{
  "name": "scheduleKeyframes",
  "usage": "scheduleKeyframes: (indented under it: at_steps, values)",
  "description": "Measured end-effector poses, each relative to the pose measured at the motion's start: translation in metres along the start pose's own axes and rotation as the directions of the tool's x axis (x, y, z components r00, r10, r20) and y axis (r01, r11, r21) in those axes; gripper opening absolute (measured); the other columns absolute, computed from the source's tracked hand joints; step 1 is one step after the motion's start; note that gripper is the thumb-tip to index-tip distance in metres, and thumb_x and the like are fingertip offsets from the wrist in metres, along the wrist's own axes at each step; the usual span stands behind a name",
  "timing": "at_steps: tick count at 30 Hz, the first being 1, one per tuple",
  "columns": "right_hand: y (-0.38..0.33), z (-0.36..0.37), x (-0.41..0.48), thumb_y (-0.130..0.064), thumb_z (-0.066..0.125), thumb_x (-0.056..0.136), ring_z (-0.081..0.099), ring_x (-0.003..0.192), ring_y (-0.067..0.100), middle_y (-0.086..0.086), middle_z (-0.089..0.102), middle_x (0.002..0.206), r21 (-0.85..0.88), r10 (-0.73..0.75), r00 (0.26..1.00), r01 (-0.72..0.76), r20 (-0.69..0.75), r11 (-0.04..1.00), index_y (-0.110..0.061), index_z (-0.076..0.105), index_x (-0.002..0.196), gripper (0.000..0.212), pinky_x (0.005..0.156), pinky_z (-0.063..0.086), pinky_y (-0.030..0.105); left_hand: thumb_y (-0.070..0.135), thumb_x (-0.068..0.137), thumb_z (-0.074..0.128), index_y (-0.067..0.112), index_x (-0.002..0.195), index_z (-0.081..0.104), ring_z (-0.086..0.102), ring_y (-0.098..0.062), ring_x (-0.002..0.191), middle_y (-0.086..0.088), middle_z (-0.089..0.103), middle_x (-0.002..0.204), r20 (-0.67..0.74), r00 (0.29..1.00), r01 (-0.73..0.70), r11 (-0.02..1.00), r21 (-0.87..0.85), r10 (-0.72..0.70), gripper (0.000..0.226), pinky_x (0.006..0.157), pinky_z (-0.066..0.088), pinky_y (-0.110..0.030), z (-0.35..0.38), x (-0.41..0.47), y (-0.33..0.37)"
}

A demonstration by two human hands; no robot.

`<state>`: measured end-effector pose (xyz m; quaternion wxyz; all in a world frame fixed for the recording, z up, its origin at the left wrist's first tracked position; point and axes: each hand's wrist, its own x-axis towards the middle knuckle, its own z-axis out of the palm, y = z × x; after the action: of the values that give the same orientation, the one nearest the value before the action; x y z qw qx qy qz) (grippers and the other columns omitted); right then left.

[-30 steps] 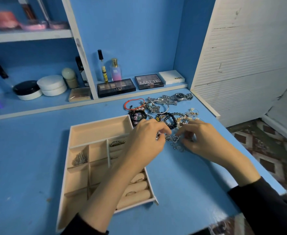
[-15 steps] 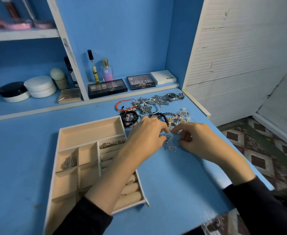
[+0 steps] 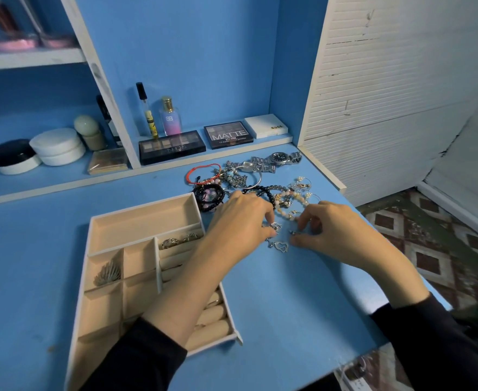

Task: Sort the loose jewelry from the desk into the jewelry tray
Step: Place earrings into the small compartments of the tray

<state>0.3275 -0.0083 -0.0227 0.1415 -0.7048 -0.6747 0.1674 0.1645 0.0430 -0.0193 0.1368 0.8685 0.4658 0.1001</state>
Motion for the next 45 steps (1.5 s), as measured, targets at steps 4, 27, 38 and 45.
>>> scheduleKeyframes:
  at_steps: [4, 27, 38, 45]
  values:
    - [-0.001, -0.008, 0.001, -0.027, 0.073, 0.076, 0.048, 0.067, 0.004, -0.008, 0.051, 0.077, 0.039, -0.041, 0.994, 0.037, 0.098, 0.999, -0.023, 0.061, 0.079, 0.012, 0.064, 0.040, 0.021, 0.038, 0.079, 0.068, 0.026, 0.099, 0.066, 0.049, -0.018, 0.102, 0.005, 0.057, 0.091, 0.018, 1.000, -0.006, 1.000, 0.000, 0.006, 0.023, 0.083, 0.046, -0.036, -0.001, 0.002, 0.000]
    - [-0.006, 0.021, 0.008, 0.001, 0.051, 0.078, 0.049, 0.058, 0.016, 0.004, 0.058, 0.061, 0.302, -0.007, 0.953, 0.103, -0.302, 0.948, -0.018, 0.062, 0.090, 0.025, 0.056, 0.039, 0.021, 0.029, 0.081, 0.067, 0.028, 0.092, 0.064, 0.056, -0.012, 0.081, 0.010, 0.063, 0.081, 0.094, 0.995, -0.002, 0.996, -0.084, 0.010, 0.011, 0.080, 0.048, -0.034, -0.004, 0.003, -0.003]
    - [-0.007, 0.029, 0.012, 0.003, 0.055, 0.081, 0.053, 0.056, 0.004, 0.001, 0.062, 0.066, 0.697, 0.174, 0.938, 0.090, -0.299, 0.711, -0.018, 0.065, 0.090, 0.025, 0.070, 0.050, 0.038, 0.036, 0.084, 0.060, 0.029, 0.091, 0.064, 0.053, -0.012, 0.086, 0.010, 0.062, 0.085, 0.099, 0.995, 0.021, 1.000, -0.014, -0.019, 0.011, 0.072, 0.041, -0.029, -0.008, 0.000, 0.002]
    - [-0.008, 0.031, 0.013, 0.002, 0.058, 0.081, 0.054, 0.059, 0.008, -0.002, 0.061, 0.065, 0.681, 0.174, 0.931, 0.100, -0.322, 0.725, -0.019, 0.065, 0.090, 0.024, 0.071, 0.050, 0.039, 0.034, 0.076, 0.073, 0.023, 0.085, 0.061, 0.057, -0.017, 0.095, 0.003, 0.065, 0.094, 0.128, 0.990, 0.065, 0.995, -0.072, -0.055, 0.018, 0.084, 0.046, -0.035, -0.007, 0.003, 0.005]
